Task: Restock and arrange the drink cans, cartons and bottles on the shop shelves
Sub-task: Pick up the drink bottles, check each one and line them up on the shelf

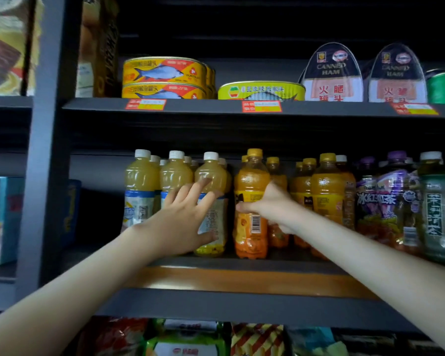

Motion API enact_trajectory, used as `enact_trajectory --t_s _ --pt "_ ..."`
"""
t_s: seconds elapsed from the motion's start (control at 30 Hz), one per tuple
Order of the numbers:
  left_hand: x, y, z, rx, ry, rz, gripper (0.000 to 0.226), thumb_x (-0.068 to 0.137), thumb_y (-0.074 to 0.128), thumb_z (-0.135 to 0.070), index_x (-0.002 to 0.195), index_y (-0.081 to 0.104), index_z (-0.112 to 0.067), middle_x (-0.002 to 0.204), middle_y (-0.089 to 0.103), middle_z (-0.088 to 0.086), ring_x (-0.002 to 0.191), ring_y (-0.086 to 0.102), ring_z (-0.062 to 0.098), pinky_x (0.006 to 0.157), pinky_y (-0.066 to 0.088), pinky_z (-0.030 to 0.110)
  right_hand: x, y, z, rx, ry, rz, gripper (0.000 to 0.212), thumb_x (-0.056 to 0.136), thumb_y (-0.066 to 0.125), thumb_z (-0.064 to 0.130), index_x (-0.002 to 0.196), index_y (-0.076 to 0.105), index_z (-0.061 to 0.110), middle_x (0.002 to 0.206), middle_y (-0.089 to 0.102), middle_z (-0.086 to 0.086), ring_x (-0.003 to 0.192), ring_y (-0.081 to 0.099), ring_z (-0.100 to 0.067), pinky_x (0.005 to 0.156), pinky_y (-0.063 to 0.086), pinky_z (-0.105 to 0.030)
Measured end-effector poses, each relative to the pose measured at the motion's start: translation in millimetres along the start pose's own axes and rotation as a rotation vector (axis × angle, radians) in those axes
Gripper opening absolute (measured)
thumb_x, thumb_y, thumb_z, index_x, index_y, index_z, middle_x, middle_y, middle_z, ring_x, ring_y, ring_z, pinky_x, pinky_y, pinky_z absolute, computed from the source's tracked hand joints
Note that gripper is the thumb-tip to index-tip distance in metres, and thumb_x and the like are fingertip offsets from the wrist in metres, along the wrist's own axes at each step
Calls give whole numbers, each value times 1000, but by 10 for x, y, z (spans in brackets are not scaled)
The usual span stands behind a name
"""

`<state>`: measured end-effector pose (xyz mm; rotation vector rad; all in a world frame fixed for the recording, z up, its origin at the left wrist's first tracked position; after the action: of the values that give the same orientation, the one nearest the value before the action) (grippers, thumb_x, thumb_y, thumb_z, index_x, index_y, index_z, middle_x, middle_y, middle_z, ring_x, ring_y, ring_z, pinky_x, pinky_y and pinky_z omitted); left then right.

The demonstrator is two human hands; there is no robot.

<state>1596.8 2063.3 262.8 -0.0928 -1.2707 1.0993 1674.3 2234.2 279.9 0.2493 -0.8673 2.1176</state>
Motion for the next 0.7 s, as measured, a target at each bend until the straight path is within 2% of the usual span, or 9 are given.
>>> enact_trajectory --t_s 0.03,0.1,0.2,0.27,0.37,0.43,0.5,0.63,0.7 --pt "-32 7 -10 -53 -22 35 76 90 52 -57 150 13 -32 158 4 3 143 14 25 117 15 43 -20 -32 -14 23 -9 -11 77 70 86 30 131 40 19 126 55 -7 110 55 -24 83 49 -37" --pt "-62 -38 -83 -114 -11 9 67 93 47 -55 149 16 -34 157 6 0 142 13 22 117 13 40 -118 -111 -29 68 -59 -44 69 68 87 28 121 43 21 117 57 -4 106 56 -23 83 48 -37" --pt "-67 -124 -198 -260 -42 -33 62 91 38 -62 145 31 -32 151 25 0 137 24 22 113 19 37 -337 -295 2 55 -177 -133 82 65 88 35 129 39 23 120 56 -2 111 57 -23 92 50 -46" --pt "-85 -252 -320 -362 -51 -131 73 82 27 -68 140 44 -27 140 42 0 129 36 22 108 26 37 -535 -452 49 66 -271 -194 80 66 86 37 130 39 26 118 57 1 108 57 -19 91 51 -42" --pt "-109 -412 -562 -472 -20 -253 64 86 41 -62 134 52 -21 128 55 0 120 47 21 101 35 36 -852 -638 75 62 -391 -226 74 68 85 36 129 43 29 114 59 7 102 58 -9 82 48 -25" --pt "-123 -514 -781 -543 20 -307 62 88 48 -58 136 49 -18 126 58 1 118 50 20 99 40 35 -1043 -690 32 53 -430 -220 69 69 85 34 126 45 31 110 60 10 99 57 -2 76 43 -15" --pt "-111 -578 -997 -604 35 -308 62 90 58 -49 141 41 -17 127 57 1 120 49 18 99 40 31 -1159 -732 -33 80 -462 -211 71 70 85 31 126 42 31 110 60 9 97 58 1 73 45 -11" --pt "-74 -599 -1293 -632 22 -269 72 90 64 -38 147 28 -15 130 56 6 120 51 22 95 42 30 -1387 -920 -91 163 -536 -267 78 65 84 35 129 39 29 112 58 11 97 57 8 76 44 -4" --pt "-105 -665 -1422 -651 42 -294 75 89 67 -35 149 27 -15 132 55 8 119 52 23 96 45 33 -1526 -1069 -99 247 -572 -305 78 62 84 39 128 43 24 114 60 7 100 59 4 82 46 -8"
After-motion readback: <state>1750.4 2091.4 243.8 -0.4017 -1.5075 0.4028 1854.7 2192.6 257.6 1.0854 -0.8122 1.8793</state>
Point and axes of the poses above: each hand's wrist, its own x-axis towards the middle knuckle, its own y-axis out of the palm, z = x × y, the point moved 5 cm from there along x, towards the middle knuckle
